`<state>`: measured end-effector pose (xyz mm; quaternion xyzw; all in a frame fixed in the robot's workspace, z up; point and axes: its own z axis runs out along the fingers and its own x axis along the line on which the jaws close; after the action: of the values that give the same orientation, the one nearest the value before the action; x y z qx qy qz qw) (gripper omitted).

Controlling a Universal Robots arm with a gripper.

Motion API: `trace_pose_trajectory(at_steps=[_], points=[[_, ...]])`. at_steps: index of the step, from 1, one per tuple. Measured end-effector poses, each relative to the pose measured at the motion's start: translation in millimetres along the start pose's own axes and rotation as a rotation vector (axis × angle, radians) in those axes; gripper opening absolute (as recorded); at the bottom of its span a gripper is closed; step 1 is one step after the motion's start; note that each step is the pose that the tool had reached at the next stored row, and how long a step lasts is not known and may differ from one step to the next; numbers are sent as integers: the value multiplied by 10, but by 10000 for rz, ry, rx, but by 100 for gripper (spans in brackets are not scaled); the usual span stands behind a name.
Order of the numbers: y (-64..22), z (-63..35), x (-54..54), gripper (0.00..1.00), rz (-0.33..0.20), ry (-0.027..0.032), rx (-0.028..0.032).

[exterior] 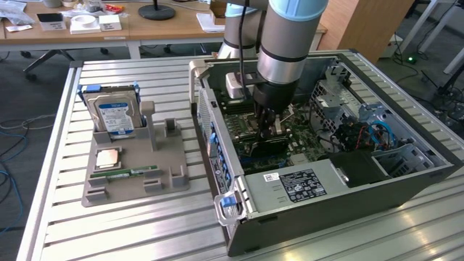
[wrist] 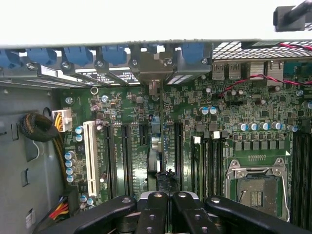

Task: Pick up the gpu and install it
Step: 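Press down on the gpu until it lock into place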

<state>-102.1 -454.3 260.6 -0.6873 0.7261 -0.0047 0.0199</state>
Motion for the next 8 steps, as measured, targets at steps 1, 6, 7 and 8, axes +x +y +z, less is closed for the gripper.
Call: trace_pose_trajectory(at_steps=[1,6,7,8], points=[[0,0,0,11,0,-1,0],[2,5,0,11,2,-1,0],[2,5,0,11,3,-1,0],[2,6,0,11,3,-2,1]])
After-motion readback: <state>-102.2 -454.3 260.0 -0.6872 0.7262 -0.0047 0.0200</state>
